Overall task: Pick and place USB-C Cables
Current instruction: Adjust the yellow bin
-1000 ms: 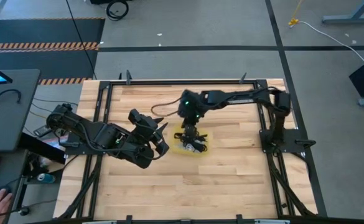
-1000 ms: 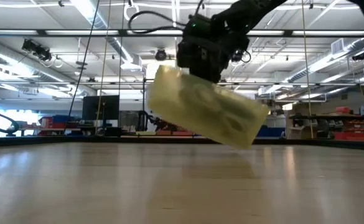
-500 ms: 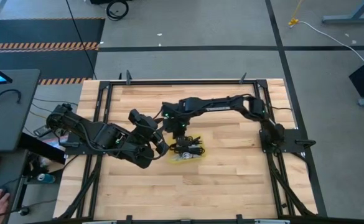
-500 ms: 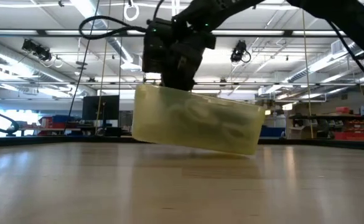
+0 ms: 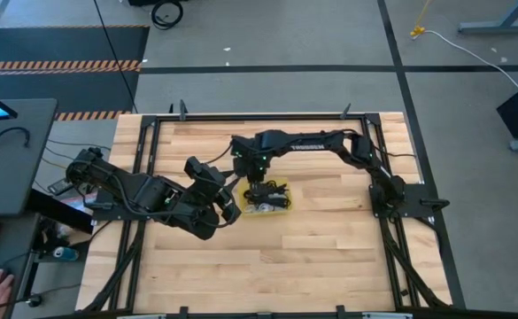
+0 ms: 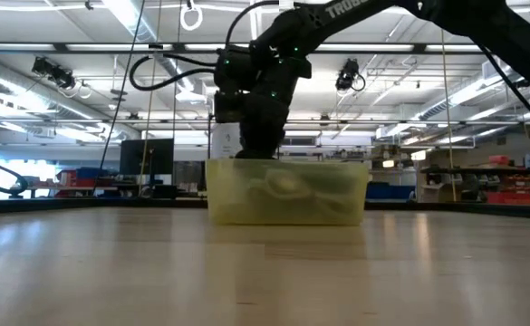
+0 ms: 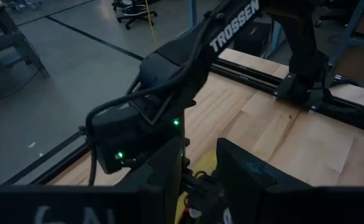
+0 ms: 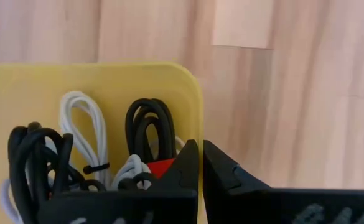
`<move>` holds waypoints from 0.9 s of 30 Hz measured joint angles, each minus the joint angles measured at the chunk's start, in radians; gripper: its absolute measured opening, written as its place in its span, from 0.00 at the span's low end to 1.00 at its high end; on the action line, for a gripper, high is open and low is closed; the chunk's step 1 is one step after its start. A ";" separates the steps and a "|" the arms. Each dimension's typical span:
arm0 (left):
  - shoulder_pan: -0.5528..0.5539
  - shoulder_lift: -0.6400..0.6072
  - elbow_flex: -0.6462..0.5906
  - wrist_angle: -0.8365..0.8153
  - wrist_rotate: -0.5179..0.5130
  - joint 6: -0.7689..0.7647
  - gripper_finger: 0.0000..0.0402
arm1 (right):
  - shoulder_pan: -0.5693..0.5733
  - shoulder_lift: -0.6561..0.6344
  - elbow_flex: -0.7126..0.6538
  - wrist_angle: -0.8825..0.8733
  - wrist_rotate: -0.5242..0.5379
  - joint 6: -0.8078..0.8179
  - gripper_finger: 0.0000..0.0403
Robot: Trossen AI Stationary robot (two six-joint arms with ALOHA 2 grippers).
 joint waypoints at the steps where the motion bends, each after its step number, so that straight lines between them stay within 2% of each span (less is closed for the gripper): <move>1: 0.000 0.000 0.000 0.000 0.000 0.000 0.27 | -0.005 0.000 0.000 0.002 0.004 0.000 0.01; 9: 0.000 0.000 0.000 0.000 0.001 0.000 0.27 | -0.014 0.000 0.001 0.003 0.044 0.016 0.01; 15: 0.000 0.000 0.000 0.000 0.001 0.002 0.27 | -0.016 0.000 0.001 0.028 0.090 0.091 0.01; 24: 0.000 0.000 0.000 0.000 0.001 0.003 0.27 | -0.010 0.000 0.000 0.031 0.061 0.105 0.01; 27: 0.000 0.000 0.000 0.000 0.001 0.003 0.27 | -0.010 0.001 0.000 0.031 0.025 0.112 0.06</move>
